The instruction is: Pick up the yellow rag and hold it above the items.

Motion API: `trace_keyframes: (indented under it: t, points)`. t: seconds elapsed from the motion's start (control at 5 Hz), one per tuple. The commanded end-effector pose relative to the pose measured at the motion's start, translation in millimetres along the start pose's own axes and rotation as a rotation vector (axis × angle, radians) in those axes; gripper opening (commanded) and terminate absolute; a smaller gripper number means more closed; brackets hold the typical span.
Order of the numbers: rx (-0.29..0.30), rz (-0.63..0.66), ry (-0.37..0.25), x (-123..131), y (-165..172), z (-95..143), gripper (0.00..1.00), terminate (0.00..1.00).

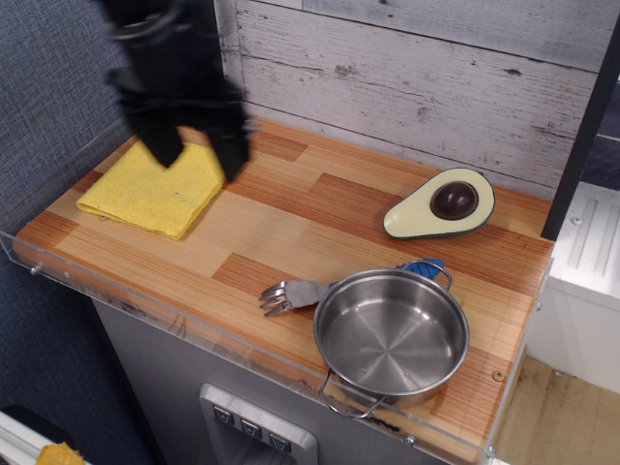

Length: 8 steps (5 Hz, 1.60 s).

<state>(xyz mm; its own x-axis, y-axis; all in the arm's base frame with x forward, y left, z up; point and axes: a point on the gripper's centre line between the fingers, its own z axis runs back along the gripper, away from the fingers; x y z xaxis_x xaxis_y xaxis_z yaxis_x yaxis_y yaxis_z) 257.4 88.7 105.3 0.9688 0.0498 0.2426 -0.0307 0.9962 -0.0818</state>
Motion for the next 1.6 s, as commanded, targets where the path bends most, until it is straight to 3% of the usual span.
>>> trace_keyframes:
  t: [0.0,0.2,0.8,1.4]
  points:
    - [0.069,-0.057,0.026,12,52,3,1.00,0.00]
    - [0.104,-0.091,0.045,13,64,2,1.00,0.00]
    - [0.167,-0.037,0.090,7,116,-22,1.00,0.00]
    - [0.143,-0.021,0.101,31,124,-58,1.00,0.00]
